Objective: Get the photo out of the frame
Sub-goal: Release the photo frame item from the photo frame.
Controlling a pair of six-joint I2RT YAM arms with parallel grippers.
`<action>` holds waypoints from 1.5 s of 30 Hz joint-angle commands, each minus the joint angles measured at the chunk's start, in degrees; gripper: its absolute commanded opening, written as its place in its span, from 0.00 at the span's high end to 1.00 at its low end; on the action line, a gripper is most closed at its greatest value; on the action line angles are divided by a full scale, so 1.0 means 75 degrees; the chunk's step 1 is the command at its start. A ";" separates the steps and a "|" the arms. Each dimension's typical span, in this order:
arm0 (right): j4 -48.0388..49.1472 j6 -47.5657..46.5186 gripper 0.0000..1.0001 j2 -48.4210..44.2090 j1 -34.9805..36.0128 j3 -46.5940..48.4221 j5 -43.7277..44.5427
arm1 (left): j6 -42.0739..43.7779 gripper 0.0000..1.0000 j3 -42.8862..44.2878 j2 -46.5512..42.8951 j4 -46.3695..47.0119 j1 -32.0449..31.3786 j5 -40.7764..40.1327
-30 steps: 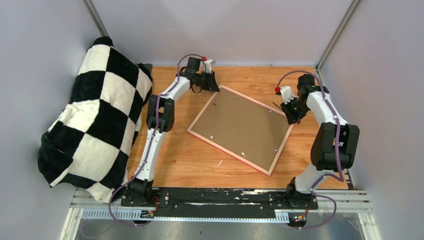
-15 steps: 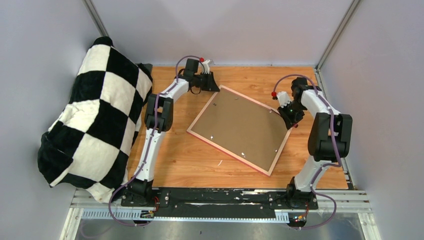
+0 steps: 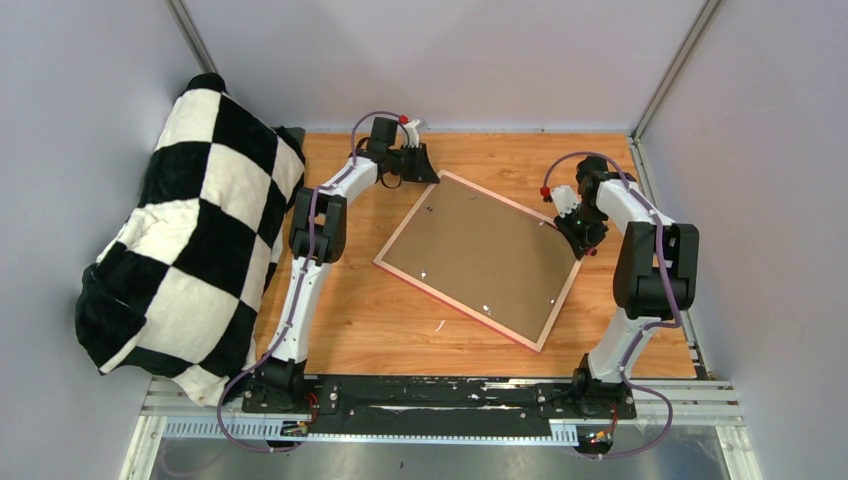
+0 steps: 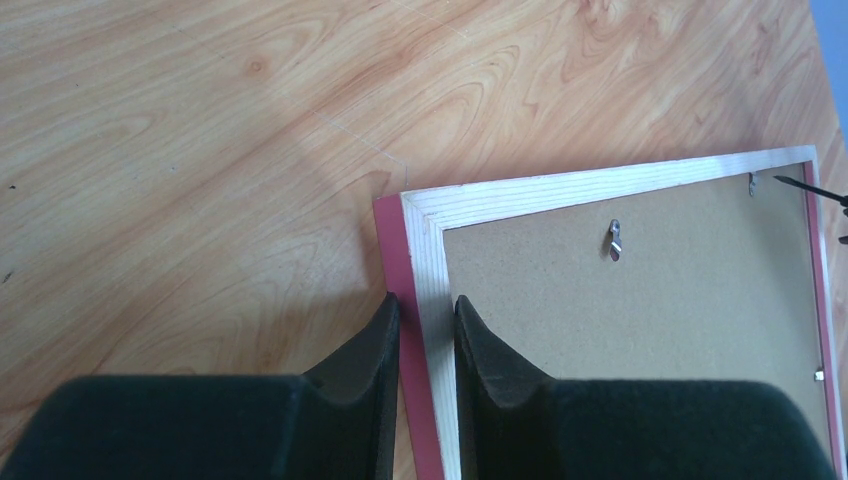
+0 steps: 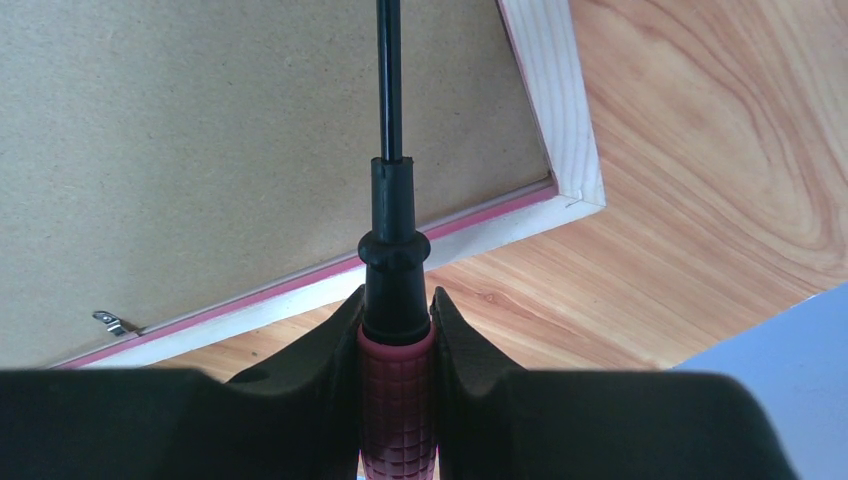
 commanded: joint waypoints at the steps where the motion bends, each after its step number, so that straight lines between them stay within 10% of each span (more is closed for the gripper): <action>1: -0.0030 0.0125 1.00 0.0100 0.0064 -0.0111 0.0300 | 0.0150 0.97 -0.0158 0.0391 -0.0965 -0.0055 -0.0055; 45: -0.0258 -0.0298 1.00 0.1551 0.0915 0.0957 0.0203 | 0.0420 1.00 0.0466 0.0667 -0.1557 -0.0172 -0.0100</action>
